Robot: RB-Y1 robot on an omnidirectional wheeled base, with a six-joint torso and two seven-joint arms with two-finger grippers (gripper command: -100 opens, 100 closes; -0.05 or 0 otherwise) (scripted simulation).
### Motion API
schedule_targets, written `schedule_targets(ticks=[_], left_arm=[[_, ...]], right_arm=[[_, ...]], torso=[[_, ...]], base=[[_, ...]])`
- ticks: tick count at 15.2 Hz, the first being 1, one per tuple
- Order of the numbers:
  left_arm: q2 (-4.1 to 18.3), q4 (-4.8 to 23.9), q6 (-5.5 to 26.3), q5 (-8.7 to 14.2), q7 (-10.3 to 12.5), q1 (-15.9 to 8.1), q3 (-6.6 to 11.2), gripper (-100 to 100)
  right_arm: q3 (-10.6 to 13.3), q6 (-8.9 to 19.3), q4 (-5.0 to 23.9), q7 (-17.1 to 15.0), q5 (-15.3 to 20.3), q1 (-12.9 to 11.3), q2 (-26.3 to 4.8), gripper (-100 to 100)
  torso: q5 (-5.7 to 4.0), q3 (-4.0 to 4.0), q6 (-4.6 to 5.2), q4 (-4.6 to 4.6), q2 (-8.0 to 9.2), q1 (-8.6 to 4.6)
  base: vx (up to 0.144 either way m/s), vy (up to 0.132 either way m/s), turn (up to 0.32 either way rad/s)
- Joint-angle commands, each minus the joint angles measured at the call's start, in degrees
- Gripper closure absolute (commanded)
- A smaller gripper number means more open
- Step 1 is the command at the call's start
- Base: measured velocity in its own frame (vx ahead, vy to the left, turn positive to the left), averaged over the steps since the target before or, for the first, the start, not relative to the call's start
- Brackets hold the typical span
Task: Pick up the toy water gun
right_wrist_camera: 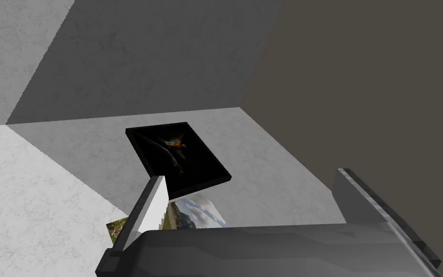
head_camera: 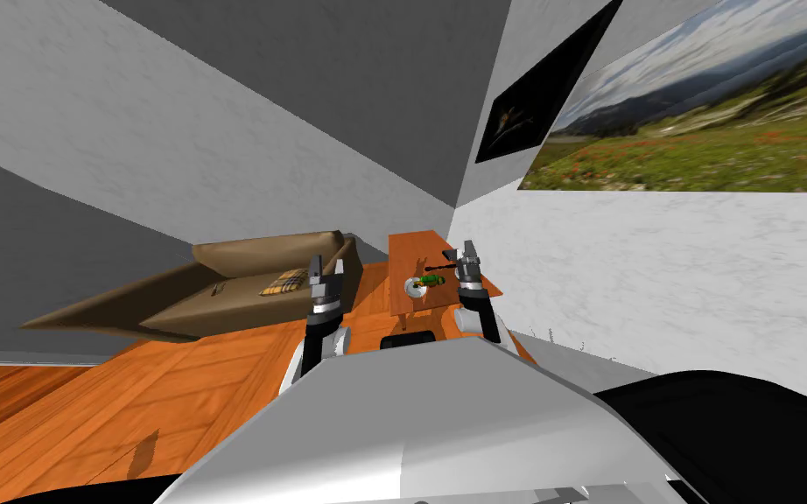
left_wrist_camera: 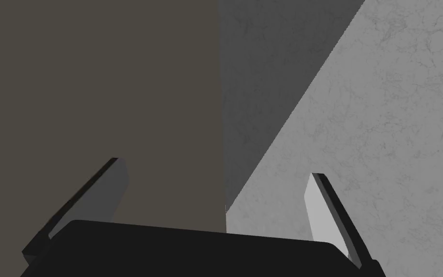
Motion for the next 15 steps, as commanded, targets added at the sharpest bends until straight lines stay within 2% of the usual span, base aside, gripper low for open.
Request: schedule_targets(ticks=[1, 2, 3, 8, 11, 12, 13, 14, 15], left_arm=[[0.0, 0.0, 0.0, 0.0, 0.0, 0.0, 0.0, 0], [0.0, 0.0, 0.0, 0.0, 0.0, 0.0, 0.0, 0], [0.0, 0.0, 0.0, 0.0, 0.0, 0.0, 0.0, 0], [-0.01, 0.0, 0.0, 0.0, 0.0, 0.0, 0.0, 0], [-0.01, 0.0, 0.0, 0.0, 0.0, -0.01, -0.01, 0], [-0.01, 0.0, 0.0, 0.0, 0.0, -0.01, -0.01, 0], [-0.01, 0.0, 0.0, 0.0, 0.0, -0.01, -0.01, 0], [-0.01, 0.0, 0.0, 0.0, 0.0, -0.01, -0.01, 0], [-0.01, 0.0, 0.0, 0.0, 0.0, -0.01, -0.01, 0]], right_arm=[[-0.08, -0.09, 0.57, 0.12, 0.21, 0.03, -2.68, -100], [-0.08, -0.09, 0.57, 0.12, 0.21, 0.03, -2.68, -100], [-0.18, -0.19, 1.15, 0.23, 0.42, 0.07, -4.64, -100], [-0.62, -0.64, 3.91, 0.7, 1.49, 0.34, -10.57, -100], [-0.8, -0.84, 5.12, 0.89, 1.99, 0.5, -13.03, -100], [-0.99, -1.07, 6.46, 1.08, 2.58, 0.71, -15.1, -100], [-0.99, -1.07, 6.46, 1.08, 2.58, 0.71, -15.2, -100], [-1.19, -1.32, 7.91, 1.28, 3.24, 0.97, -17.28, -100], [-1.19, -1.32, 7.91, 1.28, 3.24, 0.97, -17.39, -100]], torso=[[0.0, 0.0, 0.0, 0.0, 0.0, 0.0], [0.0, 0.01, -0.01, 0.0, 0.01, 0.02], [0.01, 0.01, -0.01, 0.0, 0.03, 0.05], [0.04, 0.06, 0.0, 0.02, 0.11, 0.18], [0.04, 0.07, -0.03, 0.03, 0.13, 0.2], [0.04, 0.07, -0.02, 0.03, 0.12, 0.2], [0.05, 0.07, -0.04, 0.02, 0.12, 0.22], [0.05, 0.06, -0.03, 0.02, 0.11, 0.23], [0.06, 0.06, -0.04, 0.02, 0.11, 0.26]], base=[[-0.006, 0.014, 0.07], [-0.011, 0.021, 0.083], [-0.014, 0.027, 0.097], [-0.024, 0.049, 0.134], [-0.026, 0.052, 0.154], [-0.024, 0.059, 0.241], [-0.024, 0.062, 0.2], [-0.022, 0.073, 0.241], [-0.02, 0.068, 0.171]])
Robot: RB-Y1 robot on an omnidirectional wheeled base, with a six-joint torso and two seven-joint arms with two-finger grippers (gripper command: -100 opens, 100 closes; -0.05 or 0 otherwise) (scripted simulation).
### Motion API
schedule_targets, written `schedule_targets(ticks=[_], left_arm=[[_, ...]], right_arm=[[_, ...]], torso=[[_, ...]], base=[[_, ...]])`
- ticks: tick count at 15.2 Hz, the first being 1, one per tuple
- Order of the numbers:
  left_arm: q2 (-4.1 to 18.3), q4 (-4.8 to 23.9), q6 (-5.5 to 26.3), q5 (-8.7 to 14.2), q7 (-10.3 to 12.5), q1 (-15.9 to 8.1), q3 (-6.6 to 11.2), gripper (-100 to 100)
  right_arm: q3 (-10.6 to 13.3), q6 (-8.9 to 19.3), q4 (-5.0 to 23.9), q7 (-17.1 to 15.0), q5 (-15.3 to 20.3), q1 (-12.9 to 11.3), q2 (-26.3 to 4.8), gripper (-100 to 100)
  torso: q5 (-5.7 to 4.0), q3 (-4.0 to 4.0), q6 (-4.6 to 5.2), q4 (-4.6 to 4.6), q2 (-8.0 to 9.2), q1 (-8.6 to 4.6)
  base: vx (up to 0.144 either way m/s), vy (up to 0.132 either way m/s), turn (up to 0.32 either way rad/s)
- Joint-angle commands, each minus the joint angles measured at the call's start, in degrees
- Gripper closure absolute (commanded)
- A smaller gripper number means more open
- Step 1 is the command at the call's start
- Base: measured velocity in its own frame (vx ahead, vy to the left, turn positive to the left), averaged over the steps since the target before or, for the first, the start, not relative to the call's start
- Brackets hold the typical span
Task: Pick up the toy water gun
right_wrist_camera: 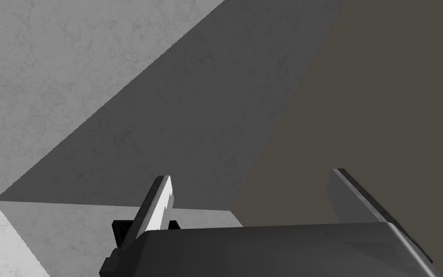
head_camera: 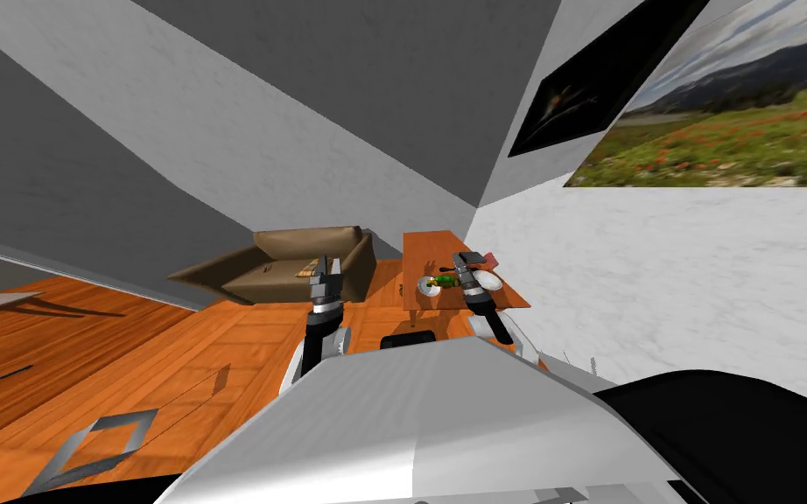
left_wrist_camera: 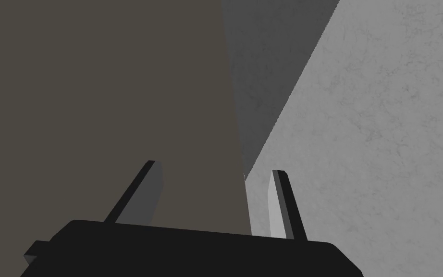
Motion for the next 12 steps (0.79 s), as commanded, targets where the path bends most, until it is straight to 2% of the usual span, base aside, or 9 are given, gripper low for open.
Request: schedule_targets(ticks=[1, 2, 6, 7, 8, 9, 10, 11, 12], left_arm=[[0.0, 0.0, 0.0, 0.0, 0.0, 0.0, 0.0, 0], [0.0, 0.0, 0.0, 0.0, 0.0, 0.0, 0.0, 0], [0.0, 0.0, 0.0, 0.0, 0.0, -0.01, 0.0, 0], [0.0, 0.0, 0.0, 0.0, 0.0, 0.0, 0.0, 0], [0.0, 0.0, 0.0, 0.0, 0.0, -0.01, 0.0, 0], [0.0, 0.0, 0.0, 0.0, 0.0, 0.0, 0.0, 0], [0.0, 0.0, 0.0, 0.0, 0.0, -0.01, 0.0, 0], [0.0, 0.0, 0.0, 0.0, 0.0, 0.0, 0.0, 0], [0.0, 0.0, 0.0, 0.0, 0.0, -0.01, 0.0, 0]], right_arm=[[-0.31, -0.21, 2.16, 0.27, 0.99, 0.2, -2.86, -100], [-0.31, -0.21, 2.16, 0.27, 0.99, 0.2, -3.13, -100], [-0.72, -0.79, 5.55, 0.65, 2.72, 1.0, -7.55, -100], [-0.93, -1.09, 7.36, 0.83, 3.71, 1.47, -9.5, -100], [-0.93, -1.09, 7.36, 0.83, 3.71, 1.47, -9.75, -100], [-1.14, -1.38, 9.24, 0.99, 4.78, 2.01, -11.69, -100], [-1.14, -1.38, 9.24, 0.99, 4.78, 2.01, -11.94, -100], [-1.34, -1.68, 11.18, 1.14, 5.94, 2.59, -13.7, -100], [-1.34, -1.68, 11.18, 1.14, 5.94, 2.59, -14.1, -100]], torso=[[0.0, 0.0, 0.0, 0.0, 0.0, 0.0], [0.0, 0.0, -0.02, 0.0, -0.01, 0.01], [0.0, 0.02, -0.02, 0.0, 0.03, 0.01], [0.0, 0.02, 0.0, 0.01, 0.03, -0.01], [0.0, 0.02, -0.03, 0.01, 0.04, -0.01], [0.0, 0.02, -0.01, 0.01, 0.04, -0.03], [-0.01, 0.0, -0.03, 0.0, 0.0, -0.02], [0.0, 0.0, 0.0, 0.0, -0.01, -0.03], [0.0, 0.0, -0.02, 0.0, 0.01, -0.02]], base=[[-0.019, 0.074, 0.217], [-0.02, 0.071, 0.206], [-0.025, 0.072, 0.241], [-0.027, 0.068, 0.273], [-0.022, 0.063, 0.238], [-0.007, 0.07, 0.298], [-0.007, 0.063, 0.242], [-0.015, 0.073, 0.309], [-0.011, 0.068, 0.259]])
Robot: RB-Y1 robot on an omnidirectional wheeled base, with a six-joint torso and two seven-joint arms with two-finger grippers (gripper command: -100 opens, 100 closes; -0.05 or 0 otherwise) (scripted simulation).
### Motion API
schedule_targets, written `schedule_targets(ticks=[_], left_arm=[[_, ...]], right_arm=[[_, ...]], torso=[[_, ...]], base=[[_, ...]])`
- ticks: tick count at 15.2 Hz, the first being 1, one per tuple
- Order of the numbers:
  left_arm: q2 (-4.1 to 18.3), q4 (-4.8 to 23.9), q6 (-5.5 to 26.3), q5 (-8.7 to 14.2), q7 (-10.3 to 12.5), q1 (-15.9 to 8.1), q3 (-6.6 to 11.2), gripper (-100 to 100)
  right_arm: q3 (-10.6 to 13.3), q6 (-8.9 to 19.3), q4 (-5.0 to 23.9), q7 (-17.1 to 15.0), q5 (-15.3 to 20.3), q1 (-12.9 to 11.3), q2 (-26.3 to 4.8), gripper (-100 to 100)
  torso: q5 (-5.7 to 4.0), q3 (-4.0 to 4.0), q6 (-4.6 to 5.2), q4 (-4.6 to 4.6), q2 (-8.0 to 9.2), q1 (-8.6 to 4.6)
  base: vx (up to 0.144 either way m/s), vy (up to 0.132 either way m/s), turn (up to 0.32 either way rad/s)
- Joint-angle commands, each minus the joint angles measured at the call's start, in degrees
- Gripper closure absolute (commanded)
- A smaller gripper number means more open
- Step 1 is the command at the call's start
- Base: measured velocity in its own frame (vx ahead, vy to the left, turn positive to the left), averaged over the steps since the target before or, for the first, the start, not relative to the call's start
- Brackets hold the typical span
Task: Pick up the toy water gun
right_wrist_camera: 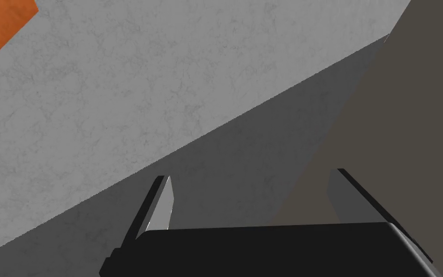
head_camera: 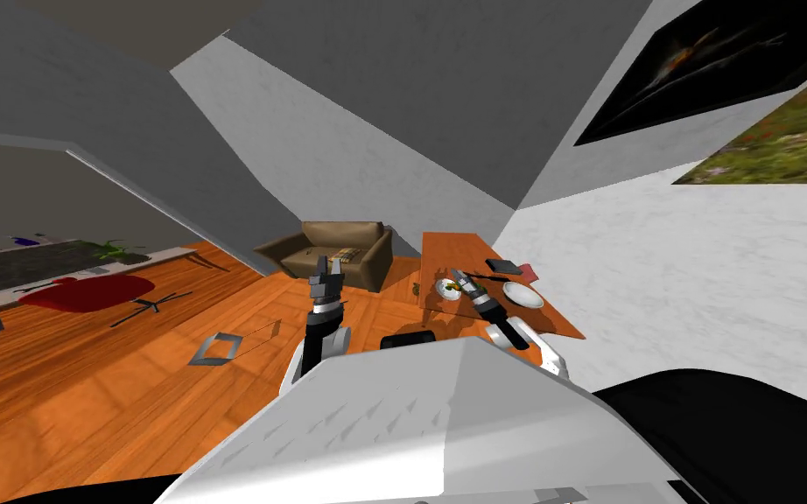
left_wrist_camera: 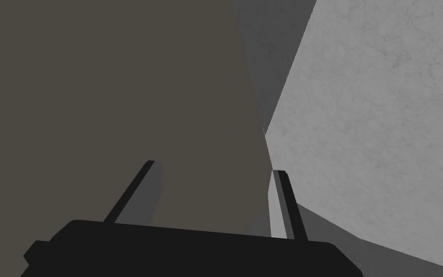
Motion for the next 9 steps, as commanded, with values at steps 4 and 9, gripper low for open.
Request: schedule_targets(ticks=[4, 9], left_arm=[[0.0, 0.0, 0.0, 0.0, 0.0, 0.0, 0.0, 0], [0.0, 0.0, 0.0, 0.0, 0.0, -0.01, 0.0, 0]], right_arm=[[-0.3, -0.35, 4.55, 0.28, 3.04, 1.39, -5.22, -100], [-0.49, -1.14, 10.73, 0.45, 7.47, 3.83, -11.19, -100]], torso=[[0.0, 0.02, -0.01, 0.01, 0.03, 0.0], [-0.02, 0.0, -0.05, 0.0, 0.0, -0.08]], base=[[-0.016, 0.067, 0.278], [-0.006, 0.051, 0.362]])
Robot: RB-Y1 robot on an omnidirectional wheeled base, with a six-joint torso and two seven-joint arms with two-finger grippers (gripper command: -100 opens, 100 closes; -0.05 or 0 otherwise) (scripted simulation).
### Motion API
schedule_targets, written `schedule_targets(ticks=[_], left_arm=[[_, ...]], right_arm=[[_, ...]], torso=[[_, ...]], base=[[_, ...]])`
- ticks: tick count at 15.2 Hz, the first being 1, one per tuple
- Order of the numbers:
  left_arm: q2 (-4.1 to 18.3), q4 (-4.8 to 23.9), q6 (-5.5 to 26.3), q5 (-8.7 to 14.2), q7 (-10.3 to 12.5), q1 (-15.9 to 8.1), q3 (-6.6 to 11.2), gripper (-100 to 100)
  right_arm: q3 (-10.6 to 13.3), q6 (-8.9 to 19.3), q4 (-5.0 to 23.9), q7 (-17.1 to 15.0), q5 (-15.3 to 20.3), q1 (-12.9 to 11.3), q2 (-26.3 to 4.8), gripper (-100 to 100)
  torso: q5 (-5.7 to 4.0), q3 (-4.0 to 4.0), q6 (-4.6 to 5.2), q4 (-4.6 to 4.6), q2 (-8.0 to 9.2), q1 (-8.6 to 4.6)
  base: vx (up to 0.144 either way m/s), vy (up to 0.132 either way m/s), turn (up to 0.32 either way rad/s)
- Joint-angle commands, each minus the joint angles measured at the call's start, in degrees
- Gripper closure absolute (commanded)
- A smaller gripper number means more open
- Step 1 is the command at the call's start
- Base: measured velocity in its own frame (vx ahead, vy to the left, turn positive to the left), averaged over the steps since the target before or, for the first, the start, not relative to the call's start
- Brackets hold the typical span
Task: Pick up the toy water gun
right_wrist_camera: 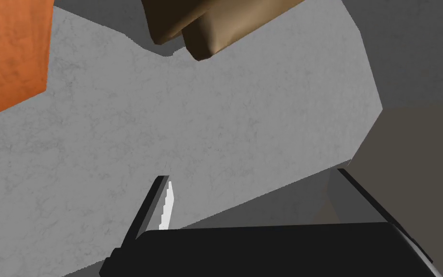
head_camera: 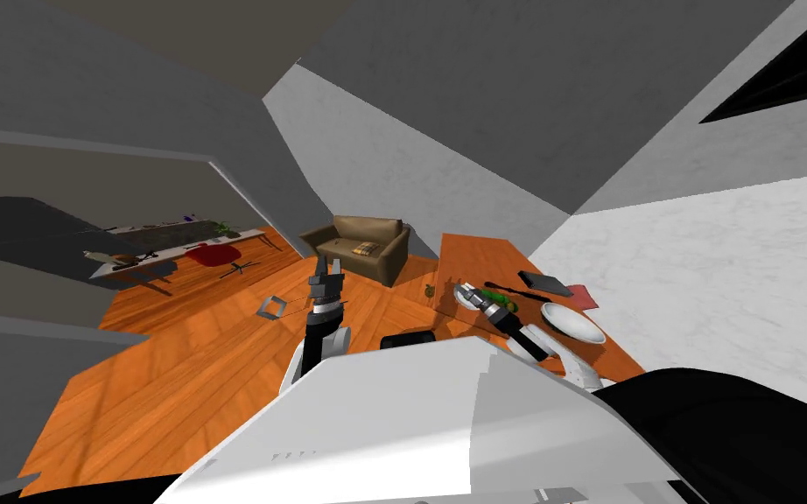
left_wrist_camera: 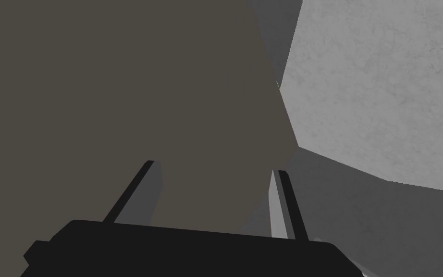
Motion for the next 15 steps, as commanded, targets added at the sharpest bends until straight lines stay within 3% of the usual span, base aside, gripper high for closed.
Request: schedule_targets(ticks=[1, 2, 3, 6, 8, 11, 15], left_arm=[[0.0, 0.0, 0.0, 0.0, 0.0, 0.0, 0.0, 0], [0.0, 0.0, 0.0, 0.0, 0.0, 0.01, 0.01, 0], [0.0, 0.0, 0.0, 0.0, 0.0, 0.0, 0.0, 0], [0.0, 0.0, 0.0, 0.0, 0.0, 0.0, 0.01, 0], [0.01, 0.0, 0.0, 0.0, 0.0, 0.01, 0.01, 0], [0.01, 0.0, 0.0, 0.0, 0.0, 0.01, 0.01, 0], [0.01, 0.0, 0.0, 0.0, 0.0, 0.0, 0.01, 0]], right_arm=[[-0.48, -0.05, 0.94, -0.48, 0.44, 0.65, -1.87, -100], [-0.48, -0.29, 3.01, -0.48, 2.06, 1.58, -3.67, -100], [-0.48, -0.29, 3.01, -0.48, 2.06, 1.58, -3.76, -100], [-0.46, -0.75, 6.9, -0.58, 5.44, 3.61, -7.41, -100], [-0.46, -0.75, 7.1, -0.58, 5.44, 3.61, -7.41, -100], [-0.45, -1.16, 10.84, -0.78, 8.99, 5.83, -10.89, -100], [-0.43, -1.36, 12.97, -0.92, 10.8, 6.99, -12.58, -100]], torso=[[0.0, 0.0, 0.0, 0.0, 0.0, 0.0], [0.0, 0.01, 0.05, 0.01, 0.01, -0.05], [0.0, 0.01, 0.03, 0.0, 0.02, -0.08], [-0.02, 0.01, 0.01, 0.01, 0.01, -0.13], [-0.03, 0.0, 0.03, 0.0, 0.0, -0.17], [-0.03, 0.0, 0.03, 0.0, -0.01, -0.21], [-0.04, -0.01, 0.02, 0.0, -0.02, -0.26]], base=[[-0.006, 0.026, 0.103], [-0.006, 0.029, 0.178], [-0.006, 0.023, 0.215], [-0.002, 0.017, 0.331], [0.002, 0.002, 0.156], [0.004, -0.002, 0.265], [0.006, -0.013, 0.212]])
